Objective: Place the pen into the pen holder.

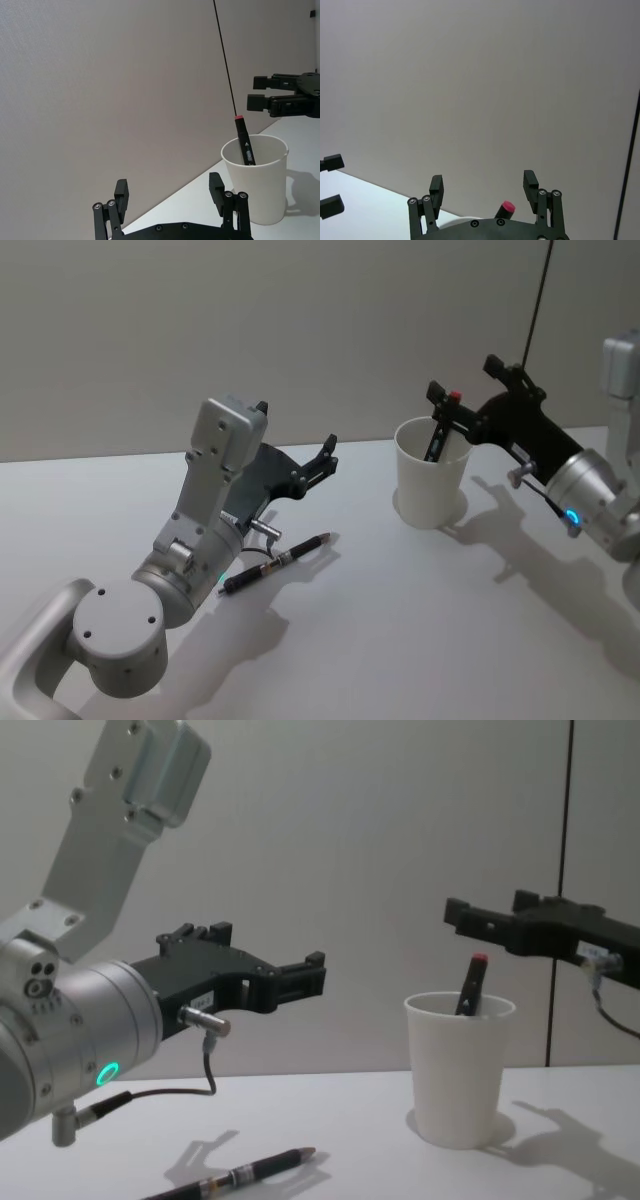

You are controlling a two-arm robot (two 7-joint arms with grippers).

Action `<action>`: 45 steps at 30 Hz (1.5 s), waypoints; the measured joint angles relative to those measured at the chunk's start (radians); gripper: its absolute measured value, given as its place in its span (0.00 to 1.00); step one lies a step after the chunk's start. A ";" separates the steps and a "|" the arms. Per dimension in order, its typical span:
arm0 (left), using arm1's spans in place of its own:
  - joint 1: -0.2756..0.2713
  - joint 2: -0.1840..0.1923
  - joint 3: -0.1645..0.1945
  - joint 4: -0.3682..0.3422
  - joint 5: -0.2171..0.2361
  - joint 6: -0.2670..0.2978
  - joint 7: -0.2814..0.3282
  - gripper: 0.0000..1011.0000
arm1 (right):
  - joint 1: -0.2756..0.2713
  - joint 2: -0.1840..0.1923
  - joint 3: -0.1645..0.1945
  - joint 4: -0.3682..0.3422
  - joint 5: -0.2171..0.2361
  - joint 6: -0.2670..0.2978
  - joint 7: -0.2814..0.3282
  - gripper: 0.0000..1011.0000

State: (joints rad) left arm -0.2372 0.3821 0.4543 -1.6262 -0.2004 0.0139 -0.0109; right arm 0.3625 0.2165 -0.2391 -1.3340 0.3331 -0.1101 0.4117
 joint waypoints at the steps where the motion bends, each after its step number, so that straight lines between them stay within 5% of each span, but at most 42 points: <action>1: 0.000 0.000 0.000 0.000 0.000 0.000 0.000 0.99 | -0.008 0.002 0.000 -0.009 -0.001 0.003 -0.007 0.99; 31: 0.000 0.000 0.000 0.000 0.000 0.000 0.000 0.99 | -0.303 0.097 0.011 -0.348 -0.036 0.116 -0.277 0.99; 45: 0.000 0.000 0.000 0.000 0.000 0.000 0.000 0.99 | -0.376 0.121 0.014 -0.431 -0.045 0.144 -0.344 0.99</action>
State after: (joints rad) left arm -0.2372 0.3821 0.4542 -1.6262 -0.2004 0.0139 -0.0109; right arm -0.0130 0.3375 -0.2252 -1.7649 0.2877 0.0344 0.0681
